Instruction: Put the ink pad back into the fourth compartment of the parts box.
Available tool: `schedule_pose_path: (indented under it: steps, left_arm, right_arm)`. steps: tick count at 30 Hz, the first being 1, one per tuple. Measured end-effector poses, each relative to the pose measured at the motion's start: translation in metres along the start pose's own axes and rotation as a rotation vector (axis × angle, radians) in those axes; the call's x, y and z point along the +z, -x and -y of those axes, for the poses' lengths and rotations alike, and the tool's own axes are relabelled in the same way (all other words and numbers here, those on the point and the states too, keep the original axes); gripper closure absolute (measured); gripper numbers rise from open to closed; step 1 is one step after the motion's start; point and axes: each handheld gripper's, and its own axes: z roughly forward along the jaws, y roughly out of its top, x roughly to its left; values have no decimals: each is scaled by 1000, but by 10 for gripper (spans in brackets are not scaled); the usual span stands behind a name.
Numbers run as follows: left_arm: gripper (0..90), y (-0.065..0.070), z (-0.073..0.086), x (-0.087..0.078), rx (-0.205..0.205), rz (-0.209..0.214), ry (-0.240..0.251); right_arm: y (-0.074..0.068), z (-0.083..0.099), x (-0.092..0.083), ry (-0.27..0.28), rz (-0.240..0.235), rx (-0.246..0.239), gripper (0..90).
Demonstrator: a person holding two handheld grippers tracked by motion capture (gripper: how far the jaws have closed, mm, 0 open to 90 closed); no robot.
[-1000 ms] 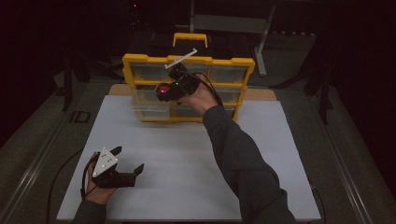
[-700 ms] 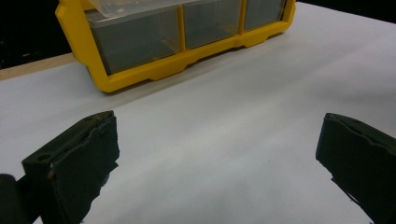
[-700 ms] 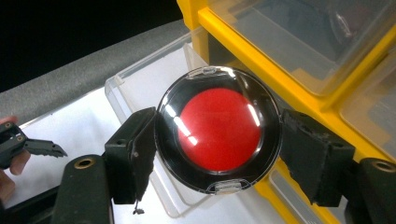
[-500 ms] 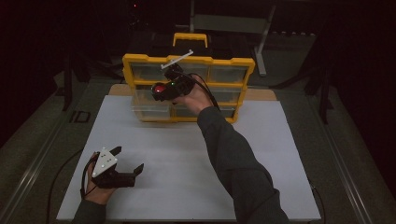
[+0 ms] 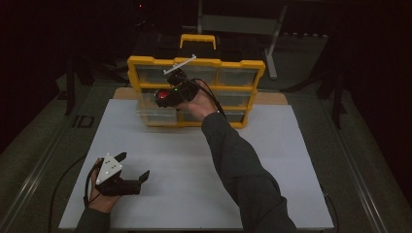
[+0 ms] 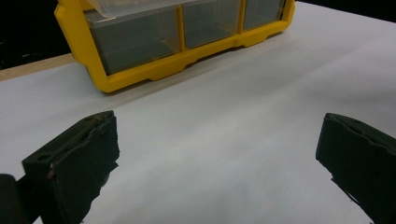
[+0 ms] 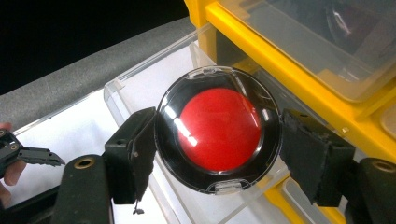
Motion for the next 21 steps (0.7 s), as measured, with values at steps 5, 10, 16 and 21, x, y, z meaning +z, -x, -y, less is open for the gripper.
schedule_pose_path:
  steps: [5,10,16,21]
  left_arm:
    - [0,0,0,0,4,-1,-2]
    - [0,1,0,1,5,-2,-4]
    - [0,1,0,1,5,-2,-4]
    - [0,1,0,1,6,-1,-4]
  right_arm:
    - [1,1,2,-12,8,14,293]
    - [1,2,3,-9,1,12,293]
    - [1,3,3,-9,-1,14,292]
    - [1,3,4,-10,-7,12,292]
